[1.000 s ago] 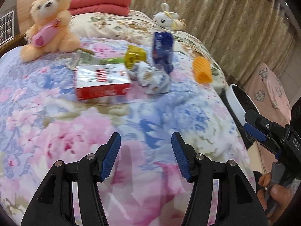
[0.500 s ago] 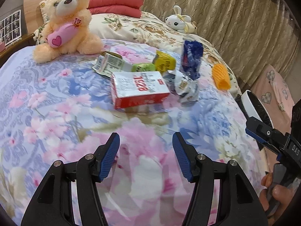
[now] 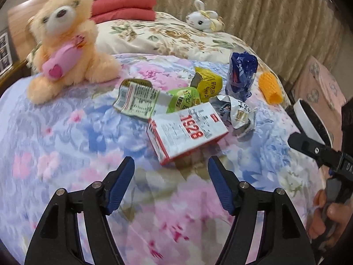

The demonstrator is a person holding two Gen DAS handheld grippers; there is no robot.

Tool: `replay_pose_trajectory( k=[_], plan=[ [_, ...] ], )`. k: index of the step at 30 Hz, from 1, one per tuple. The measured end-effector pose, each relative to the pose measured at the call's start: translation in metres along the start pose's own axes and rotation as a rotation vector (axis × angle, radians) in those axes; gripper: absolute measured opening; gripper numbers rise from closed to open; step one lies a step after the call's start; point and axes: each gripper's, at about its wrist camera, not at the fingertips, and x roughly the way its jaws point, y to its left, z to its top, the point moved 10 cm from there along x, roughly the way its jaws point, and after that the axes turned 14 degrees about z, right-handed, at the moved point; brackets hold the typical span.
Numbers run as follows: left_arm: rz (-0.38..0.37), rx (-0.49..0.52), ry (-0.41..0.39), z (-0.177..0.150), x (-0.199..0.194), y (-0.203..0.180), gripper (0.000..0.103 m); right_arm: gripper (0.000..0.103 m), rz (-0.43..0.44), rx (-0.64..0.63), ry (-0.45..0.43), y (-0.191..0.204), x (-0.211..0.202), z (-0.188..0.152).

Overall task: Collect trash
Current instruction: 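Move both open tools back toward the items on the bed, then grasp the white milk carton with the left tool while the right tool grasps the crumpled white snack bag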

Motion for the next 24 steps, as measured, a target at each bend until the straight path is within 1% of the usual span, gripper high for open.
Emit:
replay_pose_trajectory(
  k=[1,3,5,9,12,13,15,16,17,18,19,20,21,22,23,24],
  plan=[
    [-0.005,0.018,0.001,0.003,0.003,0.000,0.077,0.086,0.003,-0.001,0.003,0.000,0.004,0.002],
    [-0.011,0.056,0.008,0.007,0.010,-0.001,0.078,0.086,0.005,0.002,0.014,-0.001,0.015,0.005],
    [-0.015,0.092,0.014,0.010,0.017,-0.003,0.078,0.086,0.007,0.011,0.026,-0.004,0.024,0.008],
    [-0.035,0.133,0.015,0.015,0.026,-0.009,0.079,0.086,0.008,0.026,0.048,-0.009,0.040,0.010],
    [-0.026,0.160,0.005,0.015,0.030,-0.014,0.079,0.084,0.014,0.046,0.067,-0.014,0.051,0.010],
    [-0.032,0.167,0.001,0.014,0.030,-0.016,0.078,0.081,0.015,0.046,0.066,-0.014,0.053,0.012],
    [-0.043,0.174,-0.016,0.015,0.028,-0.020,0.065,0.062,0.016,0.038,0.068,-0.013,0.056,0.014],
    [-0.054,0.175,-0.017,0.015,0.027,-0.022,0.055,0.044,0.017,0.037,0.075,-0.013,0.058,0.014],
    [-0.064,0.173,-0.014,0.014,0.025,-0.024,0.054,0.041,0.017,0.041,0.082,-0.012,0.059,0.013],
    [-0.065,0.164,-0.014,0.014,0.024,-0.025,0.054,0.041,0.017,0.047,0.085,-0.013,0.059,0.012],
    [-0.066,0.158,-0.017,0.014,0.023,-0.025,0.053,0.037,0.020,0.047,0.084,-0.014,0.059,0.012],
    [-0.071,0.151,-0.021,0.013,0.021,-0.025,0.049,0.035,0.020,0.045,0.083,-0.013,0.058,0.011],
    [-0.078,0.141,-0.026,0.013,0.018,-0.026,0.027,0.034,0.023,0.047,0.081,-0.013,0.054,0.009],
    [-0.099,0.130,-0.005,0.009,0.017,-0.029,0.017,0.034,0.027,0.049,0.078,-0.013,0.052,0.009],
    [-0.109,0.112,0.010,0.007,0.016,-0.030,0.017,0.033,0.030,0.051,0.075,-0.012,0.049,0.007],
    [-0.104,0.096,0.014,0.004,0.014,-0.031,0.017,0.033,0.031,0.050,0.072,-0.012,0.046,0.006]
  ],
)
